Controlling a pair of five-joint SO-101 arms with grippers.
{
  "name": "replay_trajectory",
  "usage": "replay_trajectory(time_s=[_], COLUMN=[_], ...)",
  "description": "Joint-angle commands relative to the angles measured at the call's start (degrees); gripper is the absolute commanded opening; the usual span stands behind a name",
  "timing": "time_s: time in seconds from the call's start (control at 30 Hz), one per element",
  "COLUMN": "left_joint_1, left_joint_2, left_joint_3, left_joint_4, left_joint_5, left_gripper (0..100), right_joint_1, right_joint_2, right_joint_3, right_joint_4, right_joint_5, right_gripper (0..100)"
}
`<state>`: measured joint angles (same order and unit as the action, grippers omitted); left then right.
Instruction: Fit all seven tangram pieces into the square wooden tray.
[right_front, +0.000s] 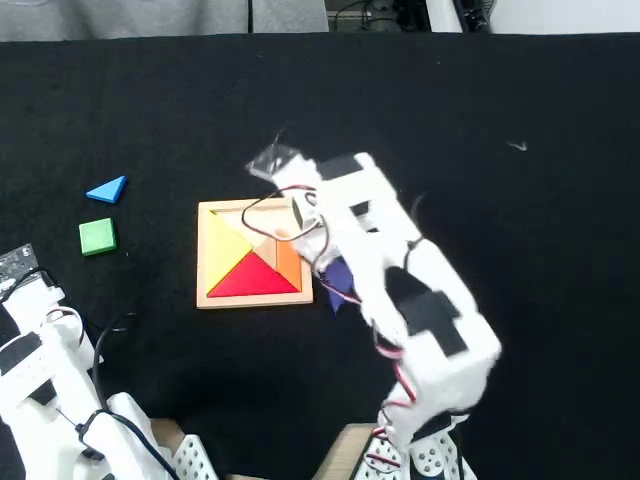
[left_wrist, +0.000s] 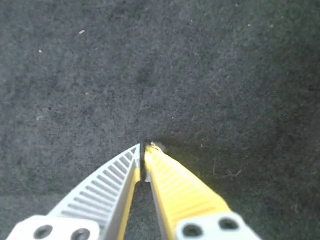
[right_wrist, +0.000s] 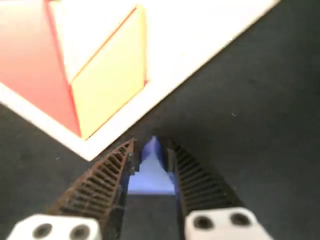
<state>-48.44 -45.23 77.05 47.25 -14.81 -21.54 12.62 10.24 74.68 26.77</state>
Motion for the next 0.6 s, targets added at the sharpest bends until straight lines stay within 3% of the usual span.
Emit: replay_trajectory(time_s=[0.0,0.27,0.5,0.57], left_joint_1=[0.40,0.40,0.40,0.40], left_joint_2=[-0.88,-0.88,-0.88,-0.88], left_joint_3=[-0.22,-0.22,-0.22,-0.22], left_joint_4=[-0.70,-0.62,-0.62,-0.62], left_joint_5=[-0.53,-0.53,-0.53,-0.53], left_gripper=[3,3,3,3], right_joint_1=[2.02,4.13,7.65,8.44], right_joint_2=[-14.29,-31.08,-31.16,-31.16], right_joint_3=[1.01,23.43,27.30,27.30], right_joint_4=[2.64,-6.86,-9.23,-9.41], right_joint_5=[-4.84,-11.60,-11.43,-8.00], right_gripper=[8.1,25.0,25.8,26.0])
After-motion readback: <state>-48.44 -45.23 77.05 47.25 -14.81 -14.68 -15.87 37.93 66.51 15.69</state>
